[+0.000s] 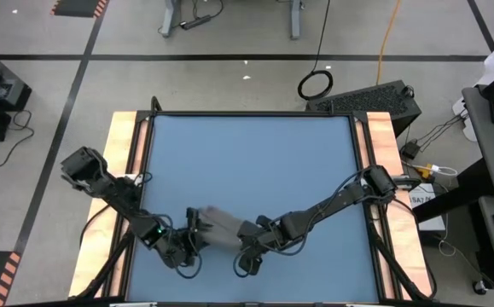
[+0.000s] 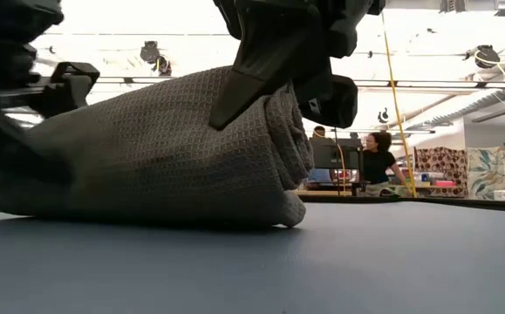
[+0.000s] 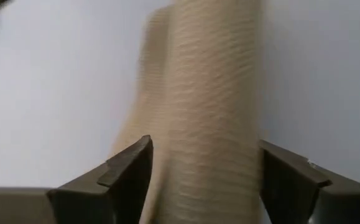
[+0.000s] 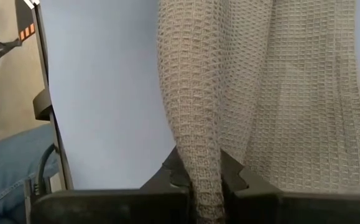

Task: Roll towel
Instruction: Roll the gray towel

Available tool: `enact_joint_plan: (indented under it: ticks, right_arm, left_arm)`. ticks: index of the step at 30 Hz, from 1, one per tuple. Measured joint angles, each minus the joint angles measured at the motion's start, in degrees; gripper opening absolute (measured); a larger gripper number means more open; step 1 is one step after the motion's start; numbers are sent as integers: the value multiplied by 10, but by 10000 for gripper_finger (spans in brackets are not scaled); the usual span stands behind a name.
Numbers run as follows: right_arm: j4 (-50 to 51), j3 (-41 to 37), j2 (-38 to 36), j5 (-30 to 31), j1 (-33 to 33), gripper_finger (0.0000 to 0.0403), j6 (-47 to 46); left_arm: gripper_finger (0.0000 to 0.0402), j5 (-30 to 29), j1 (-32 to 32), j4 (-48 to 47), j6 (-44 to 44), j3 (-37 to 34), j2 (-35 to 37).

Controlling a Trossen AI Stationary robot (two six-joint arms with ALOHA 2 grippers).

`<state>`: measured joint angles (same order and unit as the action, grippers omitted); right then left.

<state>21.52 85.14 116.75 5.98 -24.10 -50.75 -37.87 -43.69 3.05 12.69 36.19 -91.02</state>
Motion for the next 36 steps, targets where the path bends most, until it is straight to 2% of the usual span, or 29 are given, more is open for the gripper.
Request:
enact_joint_plan:
  ticks: [3,6,9,12,14,19,21,25,28,33,36]
  right_arm:
    - [0,0,0,0,0,9,4]
    - [-1,0,0,-2,0,9,9]
    - [-3,0,0,-4,0,9,21]
    - [-3,0,0,-2,-5,19,32]
    - [-3,0,0,0,-11,30,44]
    - [-3,0,-1,10,-37,69,79]
    - [6,0,-3,20,-50,89,102]
    - [18,0,-9,67,-87,124,136]
    - [14,1,-14,140,-120,138,146]
    - [2,1,-9,353,-169,143,97]
    - [-53,1,12,398,-185,149,164]
  left_arm:
    - [273,-26,9,4,3,2,-5]
    - [243,33,15,11,-8,13,-1]
    - [165,86,29,11,-15,26,4]
    - [61,145,59,5,-11,28,8]
    - [22,211,85,5,-10,29,9]
    - [22,403,162,10,34,30,16]
    - [22,450,188,4,52,30,15]
    - [22,505,228,6,66,29,15]
    - [21,547,246,5,79,29,15]
    - [21,632,278,5,142,29,15]
    - [21,663,294,3,177,29,15]
